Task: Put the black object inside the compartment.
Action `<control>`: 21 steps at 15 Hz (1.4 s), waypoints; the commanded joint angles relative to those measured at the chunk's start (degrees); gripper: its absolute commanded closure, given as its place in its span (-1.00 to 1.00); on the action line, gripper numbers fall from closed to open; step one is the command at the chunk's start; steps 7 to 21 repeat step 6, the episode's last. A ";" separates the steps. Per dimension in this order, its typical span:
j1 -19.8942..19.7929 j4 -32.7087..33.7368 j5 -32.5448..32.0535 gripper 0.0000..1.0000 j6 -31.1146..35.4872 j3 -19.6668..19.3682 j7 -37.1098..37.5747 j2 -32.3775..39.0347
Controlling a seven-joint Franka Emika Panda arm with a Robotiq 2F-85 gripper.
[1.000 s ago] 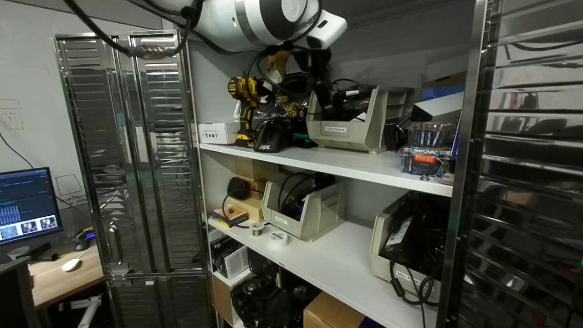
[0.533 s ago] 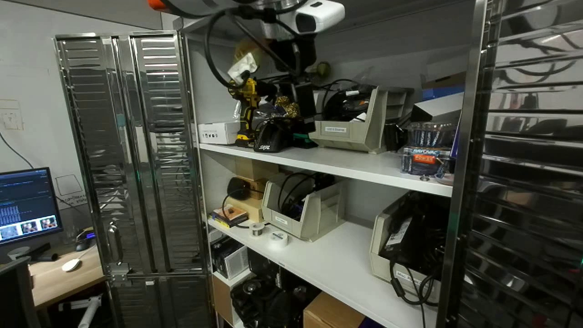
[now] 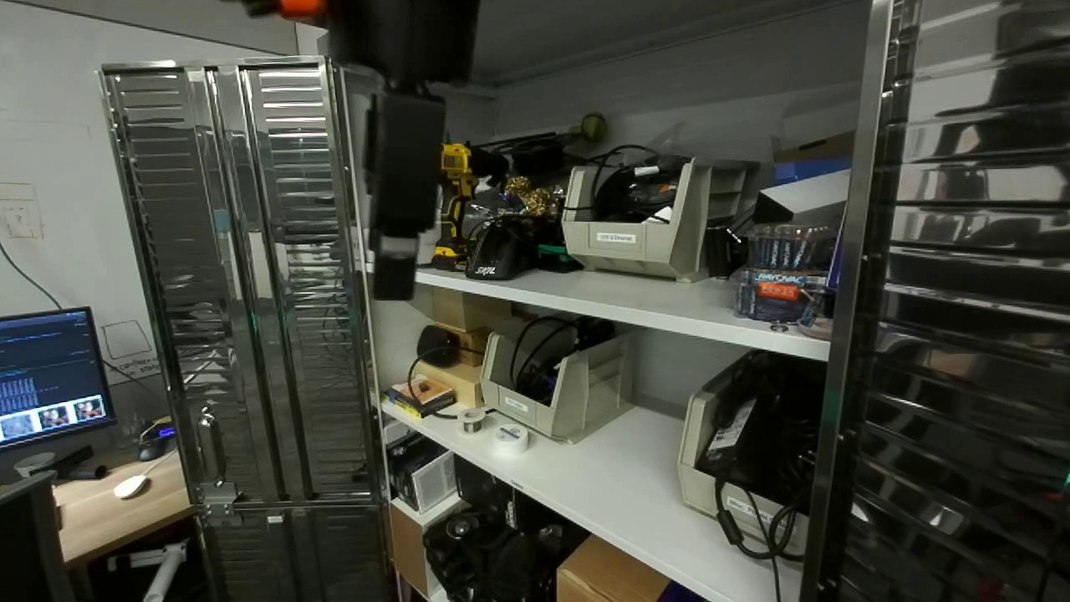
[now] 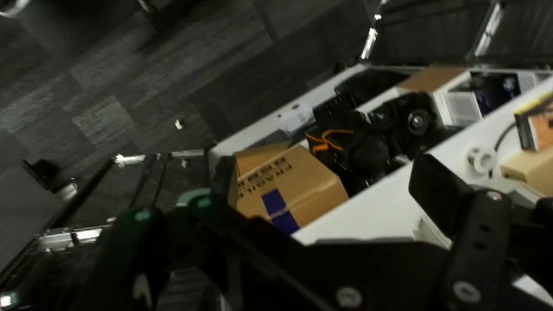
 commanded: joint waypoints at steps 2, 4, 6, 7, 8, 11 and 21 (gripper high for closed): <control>-1.41 0.06 -2.91 -1.00 -7.40 -1.31 -4.62 -3.30; -2.00 0.04 -3.92 -1.00 -10.06 -2.25 -6.92 -5.31; -2.04 -0.07 -4.07 -1.00 -10.33 -2.36 -7.30 -5.81; -2.04 -0.07 -4.07 -1.00 -10.33 -2.36 -7.30 -5.81; -2.04 -0.07 -4.07 -1.00 -10.33 -2.36 -7.30 -5.81; -2.04 -0.07 -4.07 -1.00 -10.33 -2.36 -7.30 -5.81; -2.04 -0.07 -4.07 -1.00 -10.33 -2.36 -7.30 -5.81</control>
